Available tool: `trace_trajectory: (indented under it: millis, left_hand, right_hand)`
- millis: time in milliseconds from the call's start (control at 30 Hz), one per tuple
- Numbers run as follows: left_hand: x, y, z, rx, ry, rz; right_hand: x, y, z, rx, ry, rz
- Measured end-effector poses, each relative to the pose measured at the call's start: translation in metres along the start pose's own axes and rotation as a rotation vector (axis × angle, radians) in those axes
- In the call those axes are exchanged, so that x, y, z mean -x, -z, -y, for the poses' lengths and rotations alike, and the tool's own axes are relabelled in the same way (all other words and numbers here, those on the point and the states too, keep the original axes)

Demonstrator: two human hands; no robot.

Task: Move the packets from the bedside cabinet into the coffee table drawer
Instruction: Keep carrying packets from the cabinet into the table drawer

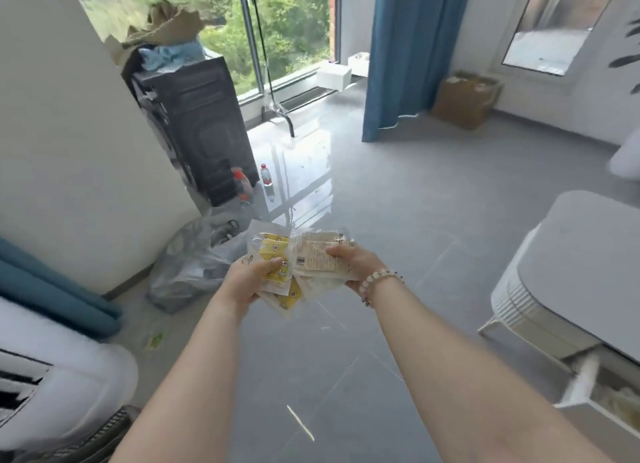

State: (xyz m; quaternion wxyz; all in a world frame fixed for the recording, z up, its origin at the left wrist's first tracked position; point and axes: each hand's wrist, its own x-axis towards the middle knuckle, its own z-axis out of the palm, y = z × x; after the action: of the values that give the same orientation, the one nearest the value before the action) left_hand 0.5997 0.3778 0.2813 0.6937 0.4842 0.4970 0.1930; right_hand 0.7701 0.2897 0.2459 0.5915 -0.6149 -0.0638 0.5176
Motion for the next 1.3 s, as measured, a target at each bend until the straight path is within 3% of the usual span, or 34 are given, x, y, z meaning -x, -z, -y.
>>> trace_trajectory:
  millis: [533,733,1300]
  left_hand:
    - [-0.045,-0.206,0.006,-0.284,0.091,0.356]
    - [-0.057,-0.292,0.003,-0.392,0.090,0.540]
    - [-0.057,-0.495,0.024,-0.699,0.127,1.031]
  right_hand:
    - [0.019,0.186,0.010,-0.452,0.068,-0.436]
    - [0.031,0.249,0.023,-0.446,0.119,-0.669]
    - [0.076,0.378,0.019,-0.685,0.136,-1.055]
